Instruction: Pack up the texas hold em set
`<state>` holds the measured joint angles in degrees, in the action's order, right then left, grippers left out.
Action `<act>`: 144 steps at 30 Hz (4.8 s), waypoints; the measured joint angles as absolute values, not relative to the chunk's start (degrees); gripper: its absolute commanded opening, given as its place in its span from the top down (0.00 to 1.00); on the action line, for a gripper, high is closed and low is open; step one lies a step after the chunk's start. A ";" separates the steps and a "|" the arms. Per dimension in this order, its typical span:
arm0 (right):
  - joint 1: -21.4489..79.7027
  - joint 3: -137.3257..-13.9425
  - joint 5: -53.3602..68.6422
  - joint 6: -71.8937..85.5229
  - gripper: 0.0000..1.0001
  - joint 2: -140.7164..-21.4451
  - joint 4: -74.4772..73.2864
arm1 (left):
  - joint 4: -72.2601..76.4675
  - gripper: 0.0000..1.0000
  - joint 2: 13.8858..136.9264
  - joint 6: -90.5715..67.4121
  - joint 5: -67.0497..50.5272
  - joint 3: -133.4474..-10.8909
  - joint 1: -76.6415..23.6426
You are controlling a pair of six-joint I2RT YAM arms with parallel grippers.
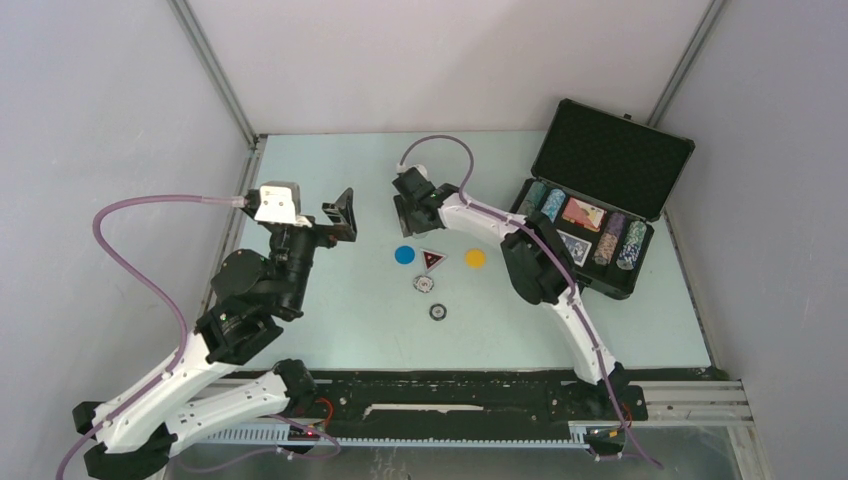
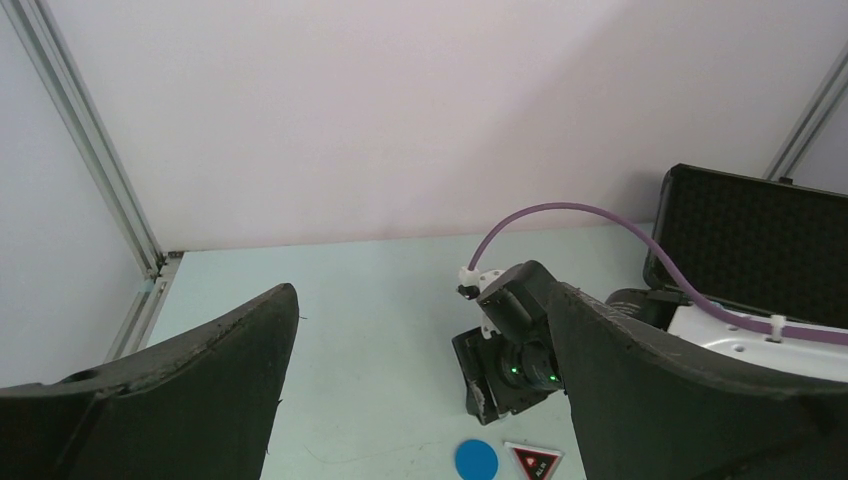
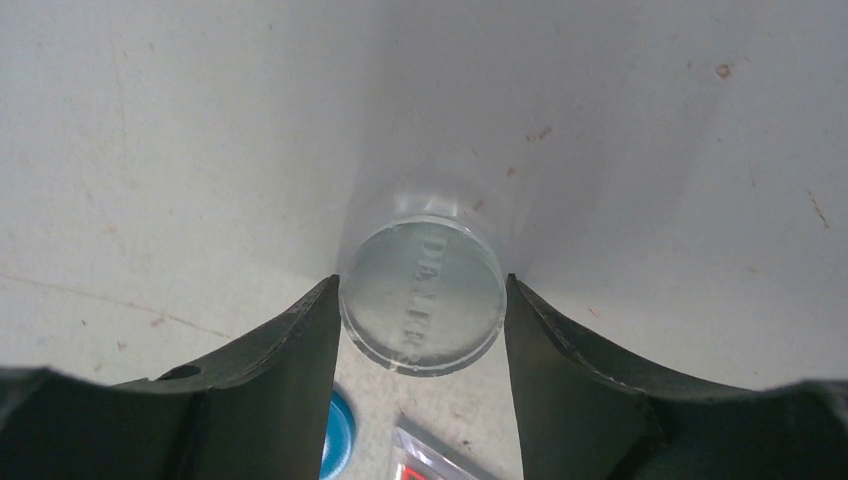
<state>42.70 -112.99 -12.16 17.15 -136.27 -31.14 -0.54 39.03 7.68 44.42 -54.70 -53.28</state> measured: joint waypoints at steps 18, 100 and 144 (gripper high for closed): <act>15.14 -64.99 -21.52 21.39 0.60 -83.83 -11.53 | -1.48 0.00 40.62 6.48 43.11 -54.70 -52.31; 31.64 -65.98 -24.25 18.83 0.01 -91.20 -5.54 | -2.28 0.00 43.24 6.52 43.09 -54.70 -51.83; 48.86 -93.51 -22.65 39.97 0.06 -121.30 -37.01 | -3.03 0.00 42.37 6.46 42.28 -54.70 -50.54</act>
